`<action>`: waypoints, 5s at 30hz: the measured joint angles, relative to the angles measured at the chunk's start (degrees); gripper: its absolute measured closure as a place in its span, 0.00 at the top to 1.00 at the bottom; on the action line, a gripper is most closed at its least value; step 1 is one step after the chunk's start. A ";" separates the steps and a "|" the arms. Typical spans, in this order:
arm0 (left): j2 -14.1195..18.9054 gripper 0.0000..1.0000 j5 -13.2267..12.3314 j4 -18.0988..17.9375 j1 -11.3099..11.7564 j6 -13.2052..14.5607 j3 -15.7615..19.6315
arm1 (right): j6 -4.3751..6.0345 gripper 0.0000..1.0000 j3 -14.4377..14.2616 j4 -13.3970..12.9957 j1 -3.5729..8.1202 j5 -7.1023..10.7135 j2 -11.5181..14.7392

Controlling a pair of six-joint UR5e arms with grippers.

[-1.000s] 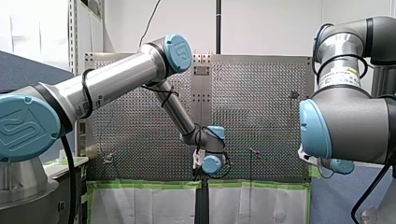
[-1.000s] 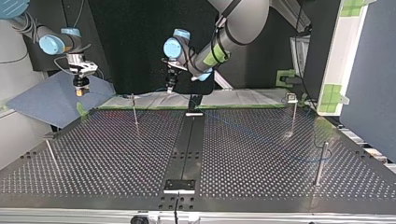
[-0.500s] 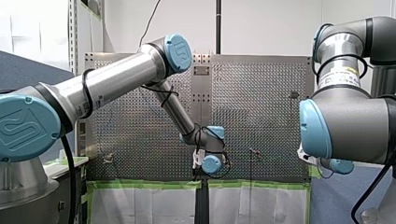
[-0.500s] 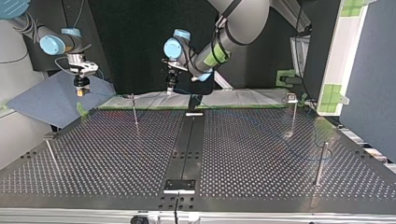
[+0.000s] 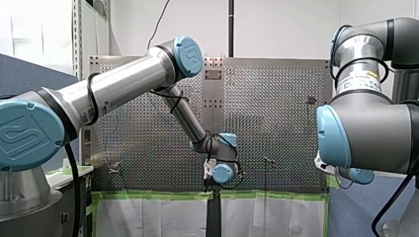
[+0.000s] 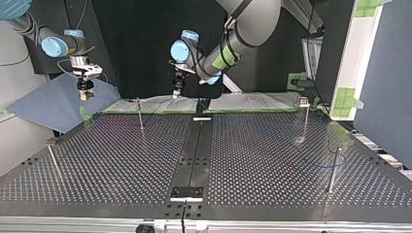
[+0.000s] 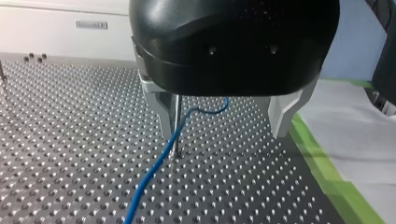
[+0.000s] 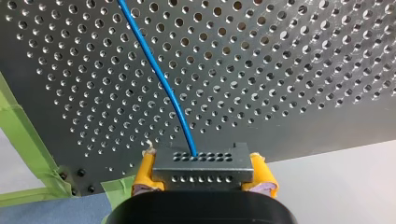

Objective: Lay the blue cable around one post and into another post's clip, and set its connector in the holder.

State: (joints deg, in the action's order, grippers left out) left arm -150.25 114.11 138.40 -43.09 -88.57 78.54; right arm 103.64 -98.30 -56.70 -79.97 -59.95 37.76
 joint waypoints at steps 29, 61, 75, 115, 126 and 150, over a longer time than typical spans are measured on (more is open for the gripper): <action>0.10 1.00 -6.08 -0.25 -5.21 0.74 -0.04 | 0.35 0.00 -0.02 -0.47 -1.10 -1.44 -0.36; 1.25 1.00 -0.87 11.41 -6.86 -0.55 -8.50 | 0.35 0.00 -0.01 -0.40 -1.47 -1.14 -0.44; 1.24 1.00 0.91 18.41 -7.26 -4.72 -8.42 | 0.35 0.00 -0.02 -0.39 -1.51 -0.85 -0.44; 1.29 1.00 8.23 20.07 -7.27 -4.55 -7.91 | 0.35 0.00 -0.01 -0.26 -1.82 -0.79 -0.44; 1.31 1.00 8.02 17.92 -7.85 -3.66 -7.90 | 0.35 0.00 -0.02 -0.31 -1.91 -0.79 -0.44; 1.31 1.00 8.16 17.81 -8.11 -3.53 -7.90 | 0.35 0.00 -0.01 -0.44 -2.15 -0.79 -0.44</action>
State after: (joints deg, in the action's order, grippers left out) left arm -148.93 122.26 156.21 -51.20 -92.10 70.64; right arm 103.99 -98.31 -57.13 -82.13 -60.74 37.32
